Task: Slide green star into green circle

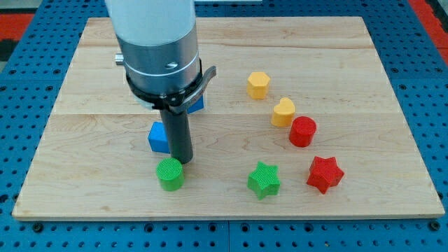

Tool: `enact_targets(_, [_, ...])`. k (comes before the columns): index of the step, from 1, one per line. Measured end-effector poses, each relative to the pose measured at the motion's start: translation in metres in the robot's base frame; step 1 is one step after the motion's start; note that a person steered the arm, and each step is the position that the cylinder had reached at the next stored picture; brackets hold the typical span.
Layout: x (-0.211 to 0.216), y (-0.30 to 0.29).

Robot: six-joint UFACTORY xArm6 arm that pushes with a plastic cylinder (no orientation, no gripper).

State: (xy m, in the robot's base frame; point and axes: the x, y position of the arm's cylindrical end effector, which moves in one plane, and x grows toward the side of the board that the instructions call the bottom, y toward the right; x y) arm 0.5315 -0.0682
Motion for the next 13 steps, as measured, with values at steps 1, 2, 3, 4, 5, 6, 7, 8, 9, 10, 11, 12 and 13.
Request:
enact_targets(1, [0.004, 0.007])
enact_targets(2, [0.001, 0.061])
enact_targets(3, [-0.002, 0.075])
enact_targets(4, [-0.002, 0.075])
enact_targets(5, [-0.003, 0.082])
enact_targets(6, [-0.003, 0.084])
enact_targets(7, [-0.003, 0.084])
enact_targets(8, [-0.003, 0.09])
enact_targets(9, [-0.003, 0.101])
enact_targets(10, [-0.003, 0.101])
enact_targets(11, [-0.004, 0.114])
enact_targets(12, [-0.004, 0.122])
enact_targets(13, [0.012, 0.139])
